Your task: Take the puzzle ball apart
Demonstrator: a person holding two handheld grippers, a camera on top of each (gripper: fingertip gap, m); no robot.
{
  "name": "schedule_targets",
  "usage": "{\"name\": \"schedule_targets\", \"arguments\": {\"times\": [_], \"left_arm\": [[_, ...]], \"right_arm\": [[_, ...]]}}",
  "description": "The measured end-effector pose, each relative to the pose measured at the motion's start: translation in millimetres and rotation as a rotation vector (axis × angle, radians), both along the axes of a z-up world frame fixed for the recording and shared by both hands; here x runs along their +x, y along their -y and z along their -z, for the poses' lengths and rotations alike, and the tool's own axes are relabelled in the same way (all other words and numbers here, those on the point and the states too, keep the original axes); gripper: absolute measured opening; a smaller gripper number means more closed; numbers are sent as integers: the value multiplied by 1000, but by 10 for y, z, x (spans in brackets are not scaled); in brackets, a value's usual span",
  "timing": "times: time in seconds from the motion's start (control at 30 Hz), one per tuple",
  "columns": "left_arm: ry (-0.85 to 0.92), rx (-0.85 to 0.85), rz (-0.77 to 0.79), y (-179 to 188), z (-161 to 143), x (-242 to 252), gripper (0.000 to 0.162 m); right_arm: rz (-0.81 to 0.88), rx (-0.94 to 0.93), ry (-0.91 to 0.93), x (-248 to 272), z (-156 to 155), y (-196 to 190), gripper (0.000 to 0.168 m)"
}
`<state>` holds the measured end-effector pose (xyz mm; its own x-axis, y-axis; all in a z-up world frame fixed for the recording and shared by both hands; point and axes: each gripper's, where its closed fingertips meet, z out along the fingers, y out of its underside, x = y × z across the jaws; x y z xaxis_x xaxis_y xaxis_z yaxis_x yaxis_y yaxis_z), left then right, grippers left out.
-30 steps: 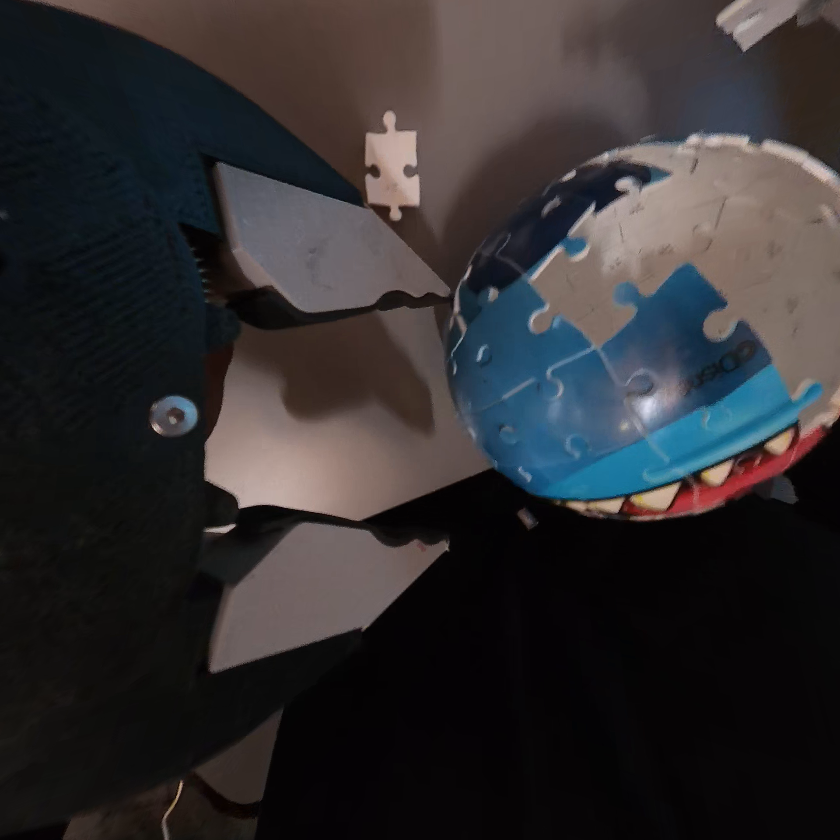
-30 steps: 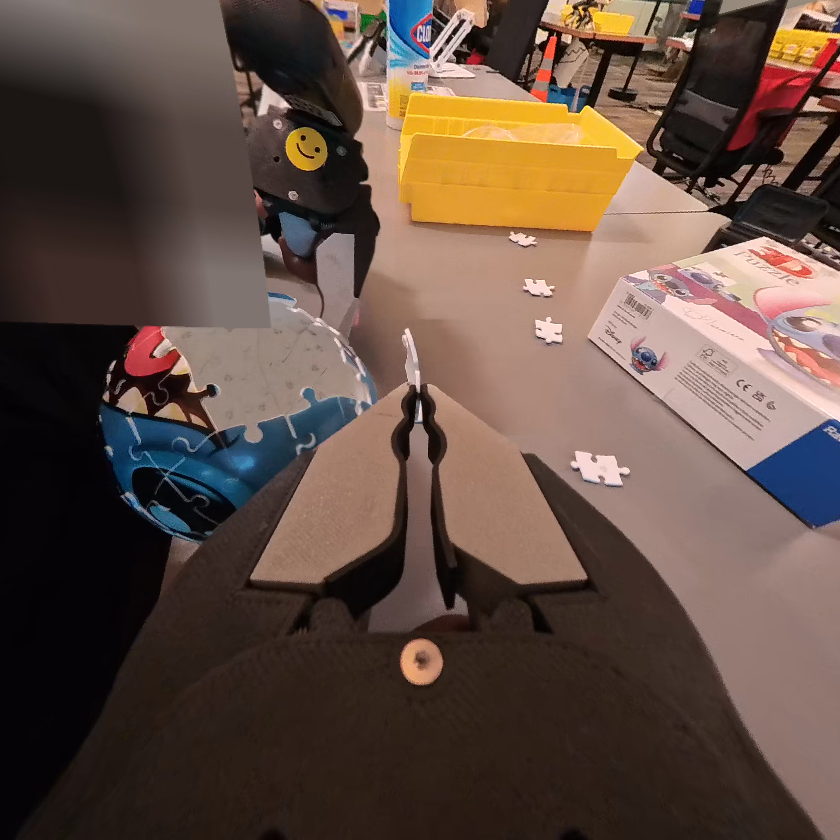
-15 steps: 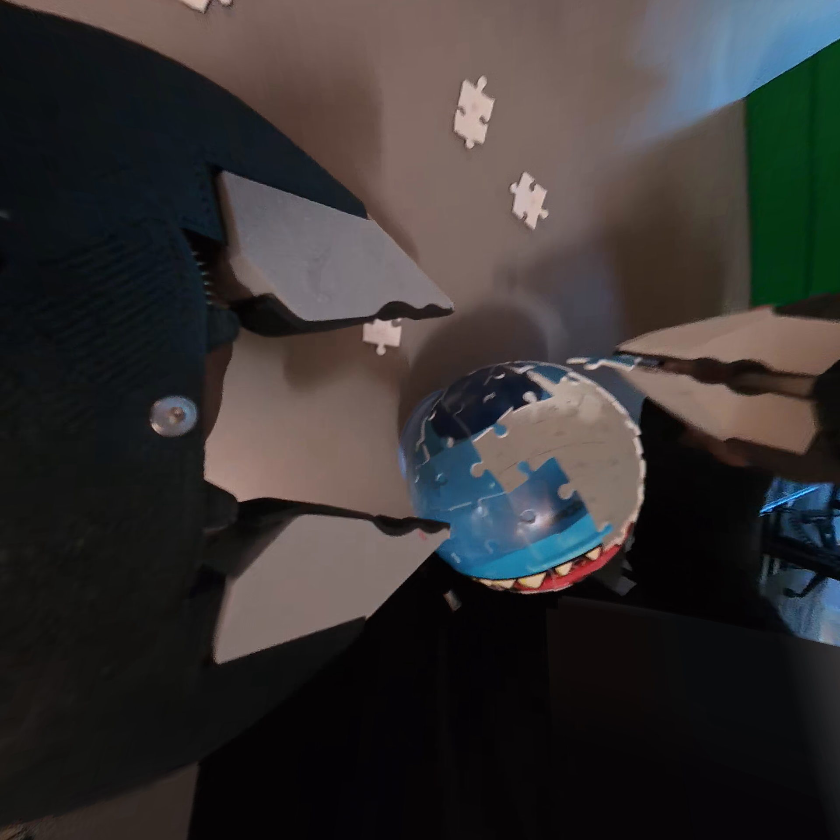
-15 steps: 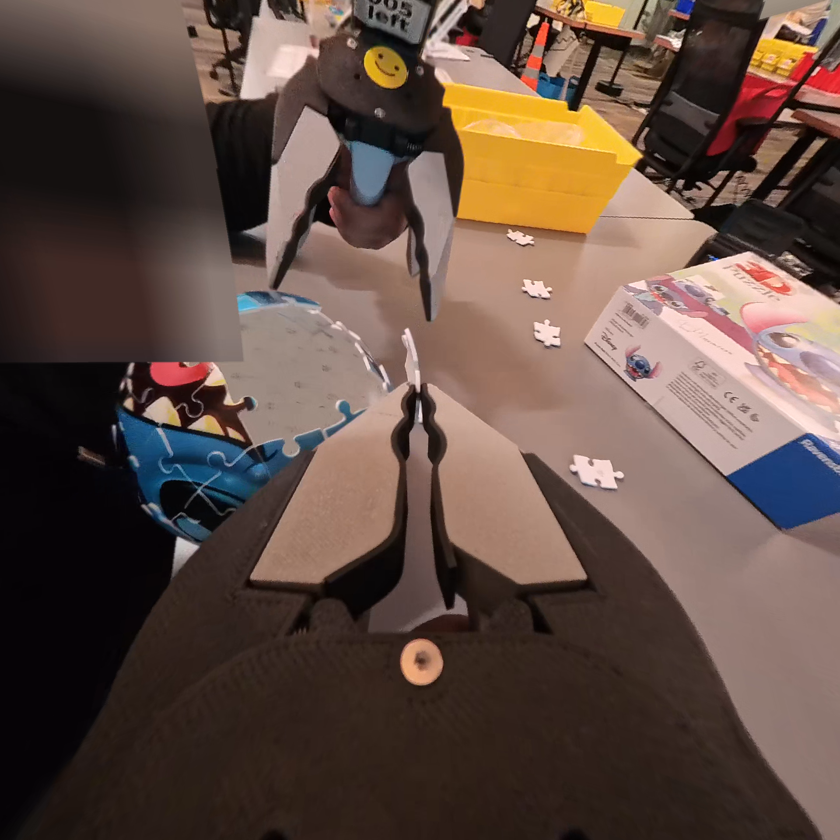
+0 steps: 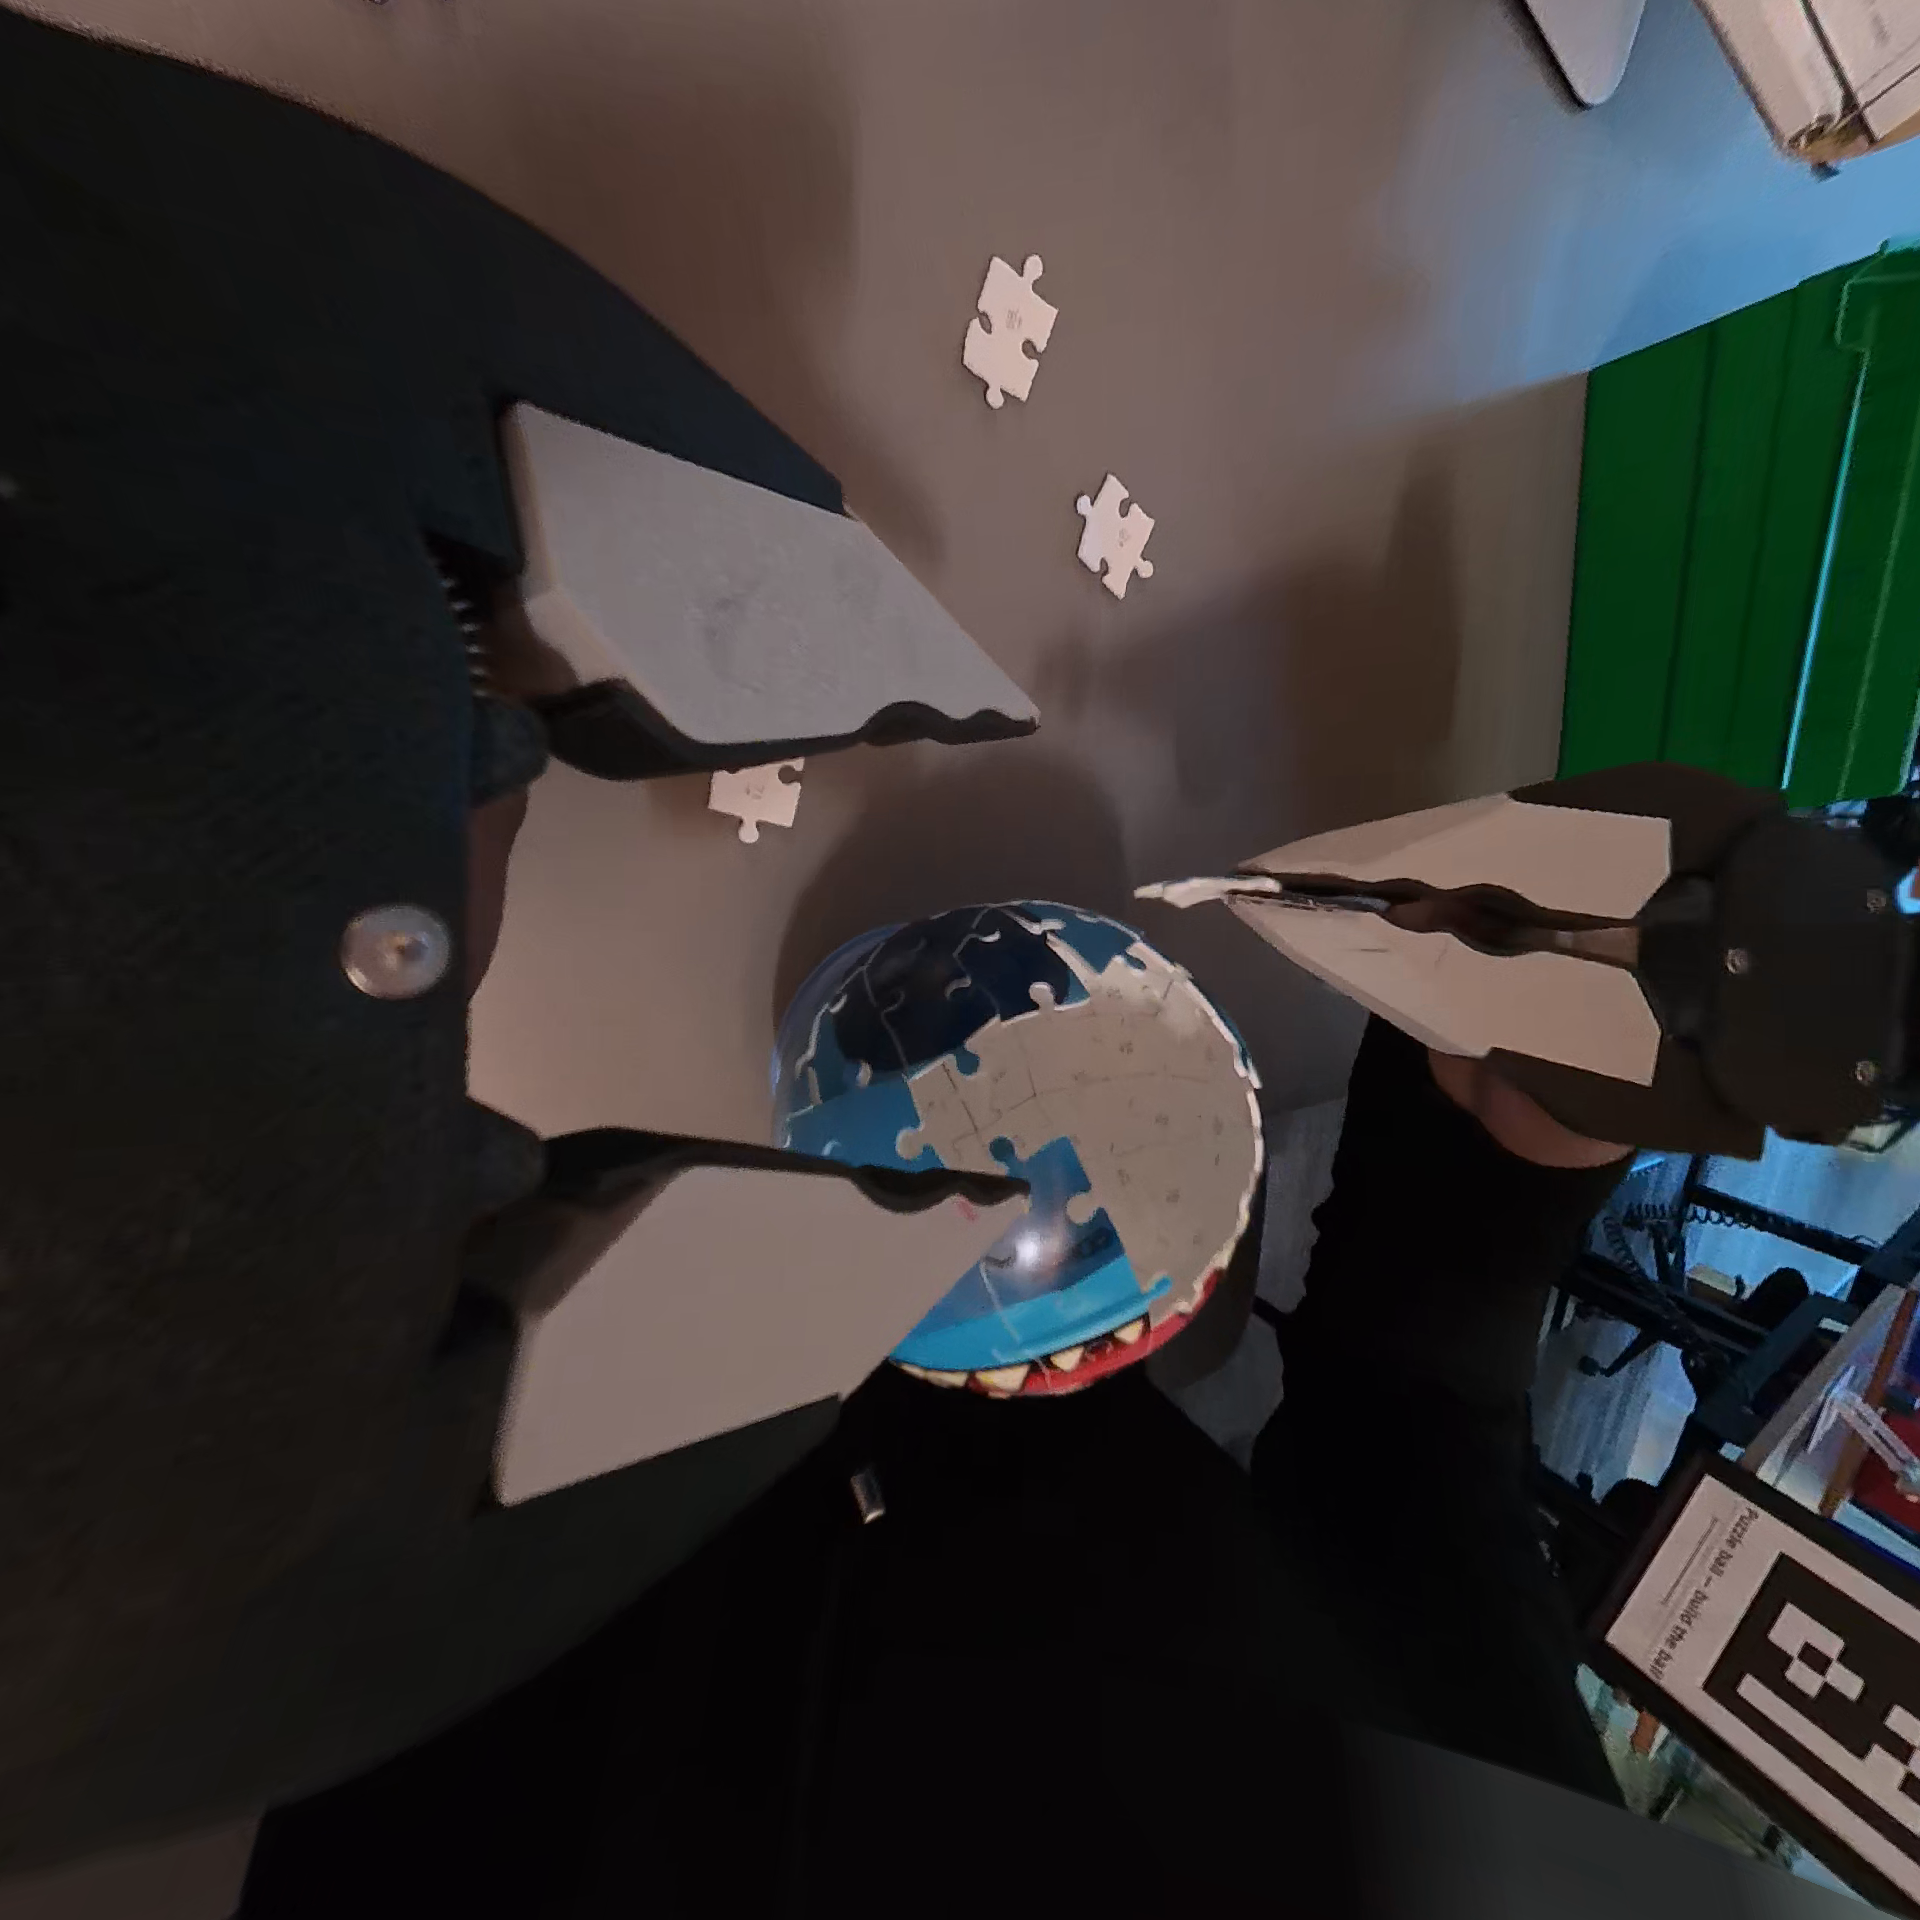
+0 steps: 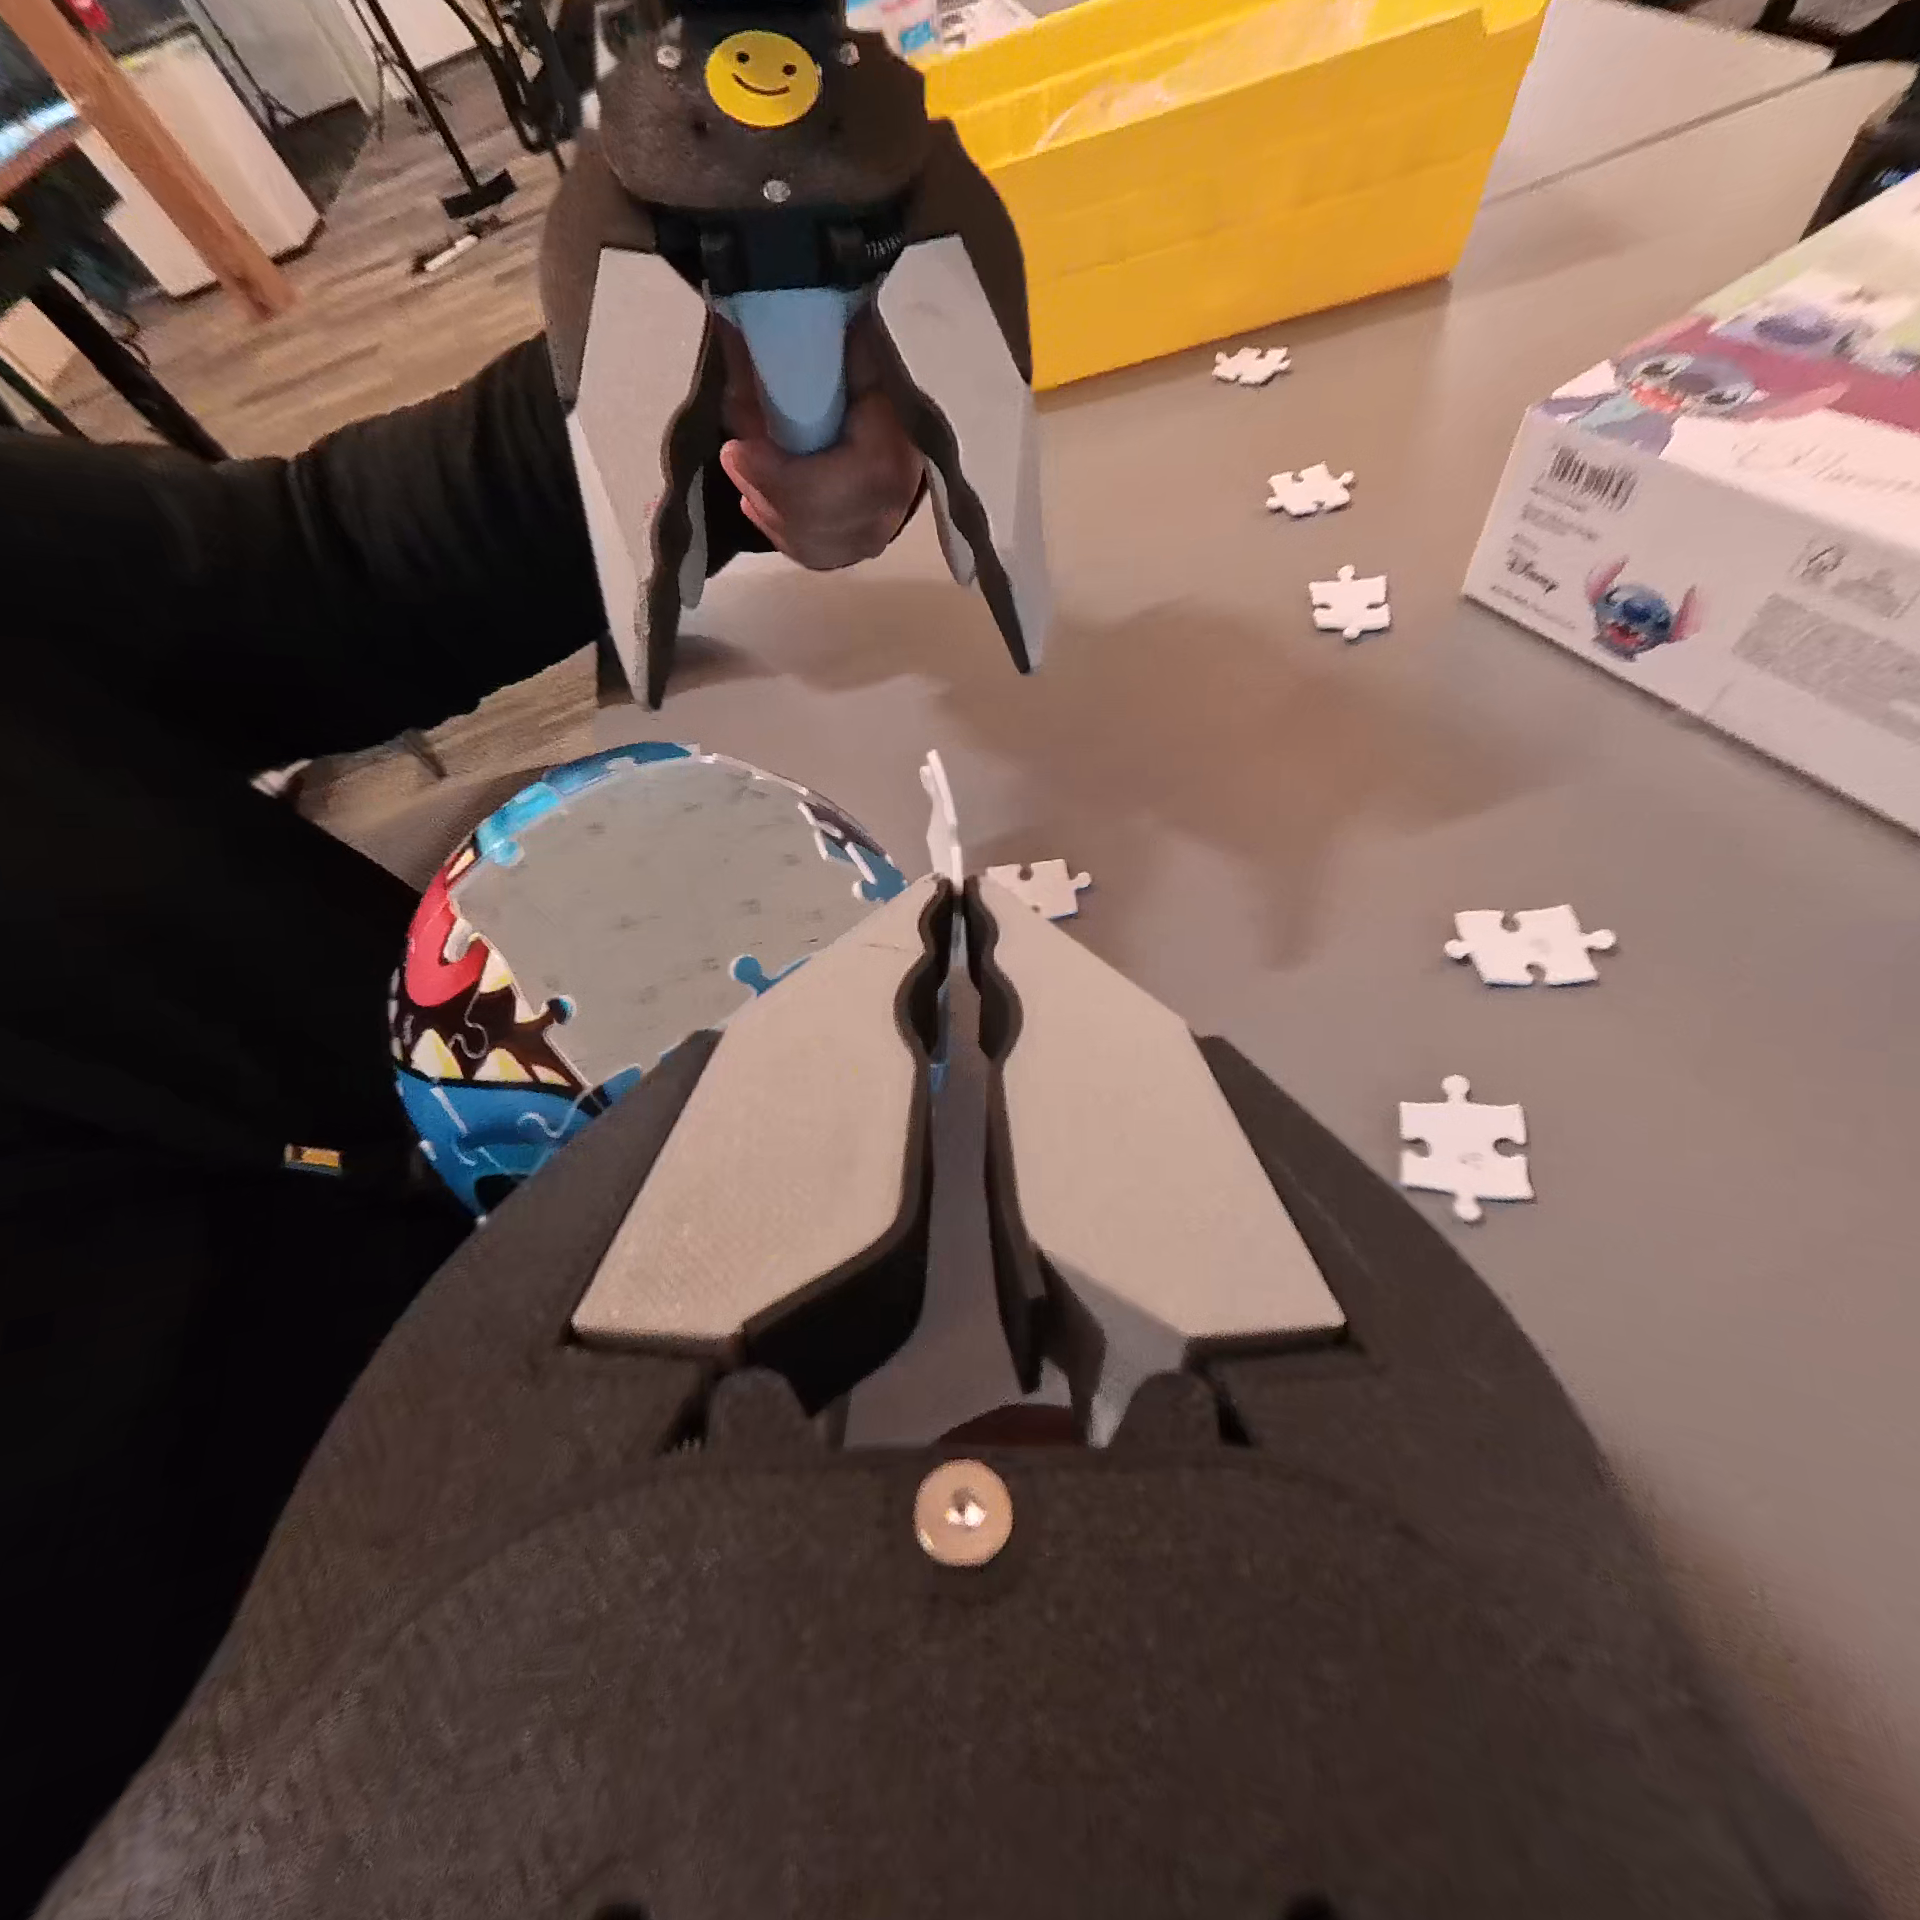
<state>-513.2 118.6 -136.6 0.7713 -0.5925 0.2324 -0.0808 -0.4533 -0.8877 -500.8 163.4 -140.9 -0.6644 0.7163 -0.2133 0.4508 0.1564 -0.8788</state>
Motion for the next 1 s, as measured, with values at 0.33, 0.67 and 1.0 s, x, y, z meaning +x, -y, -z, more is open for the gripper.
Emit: {"name": "schedule_targets", "arguments": {"times": [0.33, 0.67, 1.0], "left_arm": [[3, 39, 14, 62, -143, 57, 76], [20, -21, 273, 336, 222, 202, 107], [-159, -55, 308, 369, 576, 328, 104]], "right_arm": [[15, 71, -54, 84, -101, 69, 0], [-6, 13, -54, 81, -81, 7, 0], [-15, 215, -266, 45, -113, 103, 0]]}}
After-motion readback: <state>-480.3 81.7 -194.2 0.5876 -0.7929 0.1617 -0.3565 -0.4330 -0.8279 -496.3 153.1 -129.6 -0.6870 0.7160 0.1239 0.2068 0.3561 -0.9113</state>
